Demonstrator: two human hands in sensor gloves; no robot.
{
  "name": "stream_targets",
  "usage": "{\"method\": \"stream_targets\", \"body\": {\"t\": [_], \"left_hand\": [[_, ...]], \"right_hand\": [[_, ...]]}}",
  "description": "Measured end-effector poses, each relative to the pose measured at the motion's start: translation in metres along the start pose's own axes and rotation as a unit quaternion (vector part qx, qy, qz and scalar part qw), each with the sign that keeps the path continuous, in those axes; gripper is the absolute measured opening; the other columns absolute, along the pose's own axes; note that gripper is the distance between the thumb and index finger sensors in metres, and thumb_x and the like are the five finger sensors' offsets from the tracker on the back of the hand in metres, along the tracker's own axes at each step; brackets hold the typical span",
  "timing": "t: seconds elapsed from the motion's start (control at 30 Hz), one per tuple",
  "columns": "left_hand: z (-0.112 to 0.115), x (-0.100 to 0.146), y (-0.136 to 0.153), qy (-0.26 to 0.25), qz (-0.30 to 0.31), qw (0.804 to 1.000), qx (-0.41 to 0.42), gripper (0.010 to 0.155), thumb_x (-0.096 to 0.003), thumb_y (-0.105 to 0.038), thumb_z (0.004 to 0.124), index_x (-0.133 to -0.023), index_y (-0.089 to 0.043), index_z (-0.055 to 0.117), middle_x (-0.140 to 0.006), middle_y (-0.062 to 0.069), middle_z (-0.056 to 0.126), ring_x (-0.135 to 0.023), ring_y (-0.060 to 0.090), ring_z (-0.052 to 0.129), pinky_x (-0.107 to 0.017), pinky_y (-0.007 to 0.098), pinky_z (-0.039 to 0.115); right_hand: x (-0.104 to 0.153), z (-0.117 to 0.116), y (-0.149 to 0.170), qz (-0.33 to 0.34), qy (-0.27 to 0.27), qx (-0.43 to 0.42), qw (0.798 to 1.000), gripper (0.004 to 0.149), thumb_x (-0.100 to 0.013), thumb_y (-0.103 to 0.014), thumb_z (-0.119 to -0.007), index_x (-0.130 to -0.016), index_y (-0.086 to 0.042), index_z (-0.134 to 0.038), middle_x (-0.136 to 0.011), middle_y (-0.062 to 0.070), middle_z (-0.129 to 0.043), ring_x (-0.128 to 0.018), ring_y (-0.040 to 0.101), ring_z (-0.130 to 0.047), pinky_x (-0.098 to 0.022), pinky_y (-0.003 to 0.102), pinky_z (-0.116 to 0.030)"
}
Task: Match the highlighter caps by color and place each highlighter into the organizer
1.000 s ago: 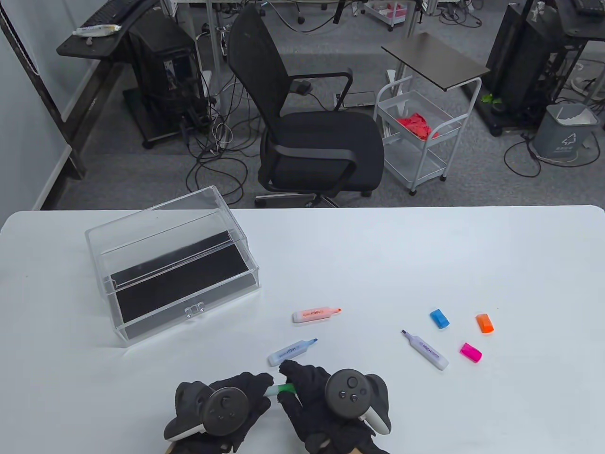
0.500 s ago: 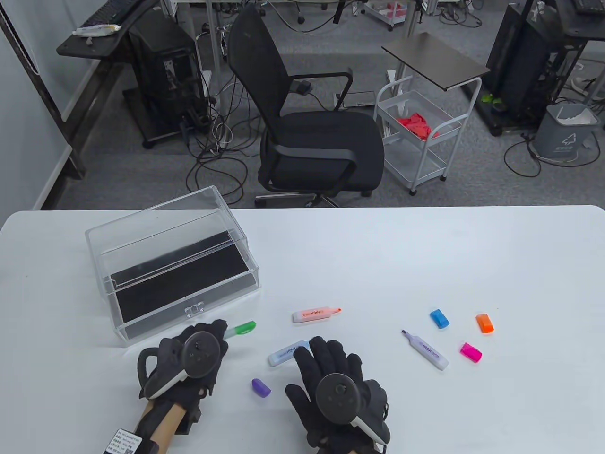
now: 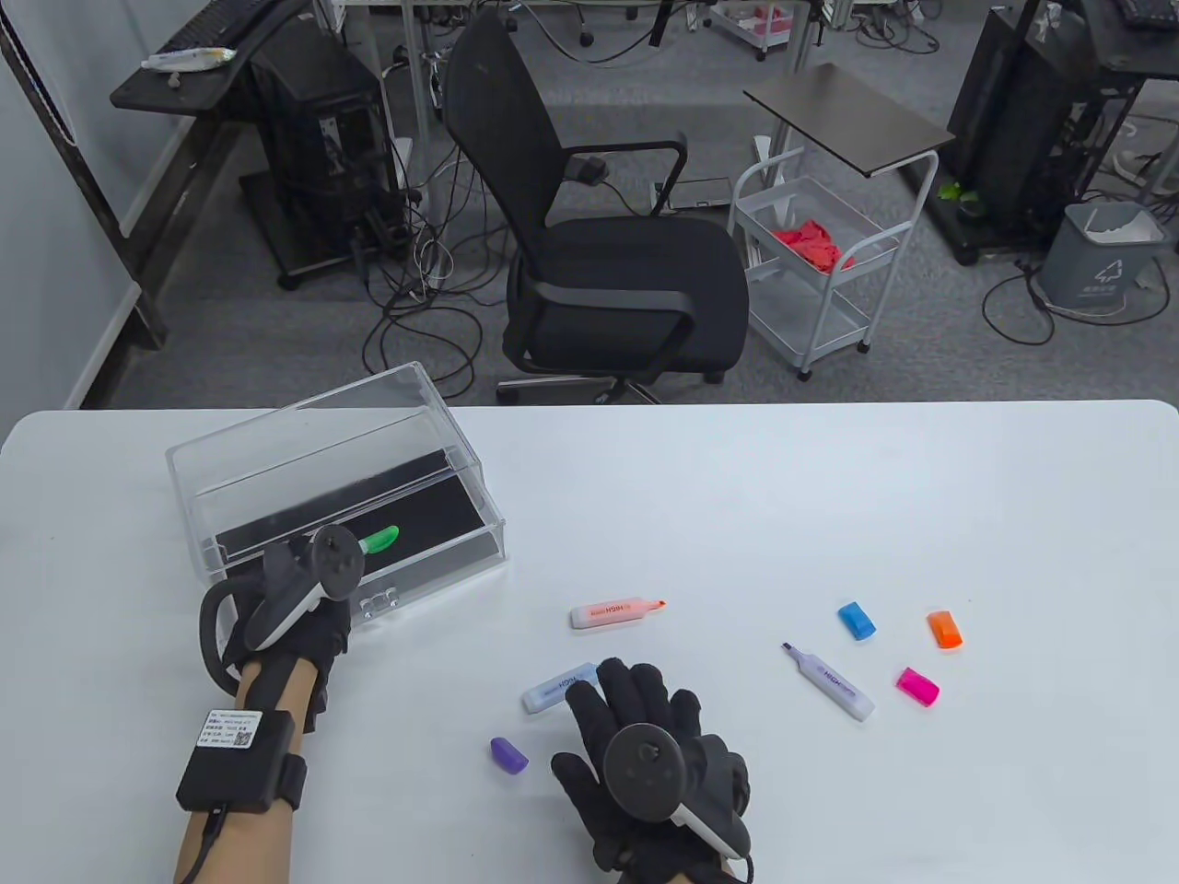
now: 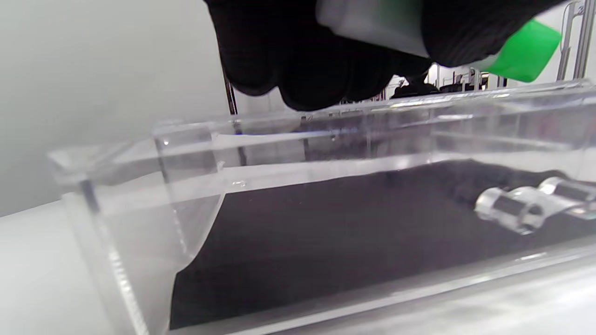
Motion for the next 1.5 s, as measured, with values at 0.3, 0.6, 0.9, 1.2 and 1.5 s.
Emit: {"method": "stream_targets", "body": {"t": [0.3, 0.6, 0.9, 1.2, 1.5], "left_hand": [[-0.008, 0.018, -0.001, -0.041, 0.036, 0.998, 0.029, 0.077, -0.0460, -0.065, 0.062, -0.111, -0.039, 0.030, -0.118, -0.012, 0.032, -0.117, 0.028, 0.038, -0.083, 0.052, 0.041], [-0.025, 0.102, -0.027, -0.042, 0.116, 0.992, 0.040, 0.080, -0.0459, -0.070, 0.060, -0.112, -0.041, 0.027, -0.121, -0.011, 0.026, -0.120, 0.029, 0.029, -0.084, 0.055, 0.040], [-0.032, 0.158, -0.045, -0.044, 0.149, 0.984, 0.082, 0.081, -0.0469, -0.070, 0.060, -0.113, -0.040, 0.024, -0.122, -0.009, 0.022, -0.120, 0.029, 0.023, -0.084, 0.056, 0.037], [-0.002, 0.168, -0.047, -0.053, 0.145, 0.986, 0.061, 0.082, -0.0467, -0.070, 0.060, -0.113, -0.040, 0.024, -0.121, -0.010, 0.022, -0.120, 0.029, 0.024, -0.084, 0.055, 0.037], [0.017, 0.171, -0.052, -0.029, 0.145, 0.989, 0.022, 0.083, -0.0460, -0.072, 0.059, -0.113, -0.040, 0.021, -0.121, -0.010, 0.019, -0.120, 0.028, 0.022, -0.084, 0.055, 0.037]], "right_hand": [[-0.003, 0.000, 0.003, -0.010, -0.007, 0.008, 1.000, 0.069, -0.044, -0.049, -0.071, -0.104, -0.029, -0.043, -0.115, 0.005, -0.024, -0.106, 0.036, -0.016, -0.069, 0.071, -0.014], [-0.006, 0.003, 0.015, -0.038, 0.000, 0.012, 0.999, 0.069, -0.044, -0.048, -0.071, -0.104, -0.029, -0.042, -0.115, 0.005, -0.024, -0.106, 0.036, -0.015, -0.069, 0.070, -0.013], [-0.007, 0.007, 0.031, -0.078, 0.014, 0.018, 0.997, 0.069, -0.044, -0.048, -0.072, -0.104, -0.029, -0.043, -0.115, 0.004, -0.024, -0.106, 0.035, -0.015, -0.069, 0.070, -0.014], [-0.008, 0.007, 0.036, -0.085, 0.008, 0.020, 0.996, 0.066, -0.044, -0.048, -0.072, -0.103, -0.033, -0.046, -0.115, 0.002, -0.025, -0.106, 0.035, -0.016, -0.069, 0.070, -0.014], [-0.009, 0.016, 0.044, -0.096, 0.014, 0.012, 0.995, 0.065, -0.044, -0.047, -0.075, -0.102, -0.033, -0.050, -0.115, 0.002, -0.027, -0.106, 0.035, -0.018, -0.070, 0.071, -0.015]]}}
Point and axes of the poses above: the tracker on the back of each hand, its own y axis roughly to the little-finger side, its own x axis roughly from the fingertips to the wrist, z = x × y, the point moved 3 cm from there along -x, roughly from the wrist to the fingertips
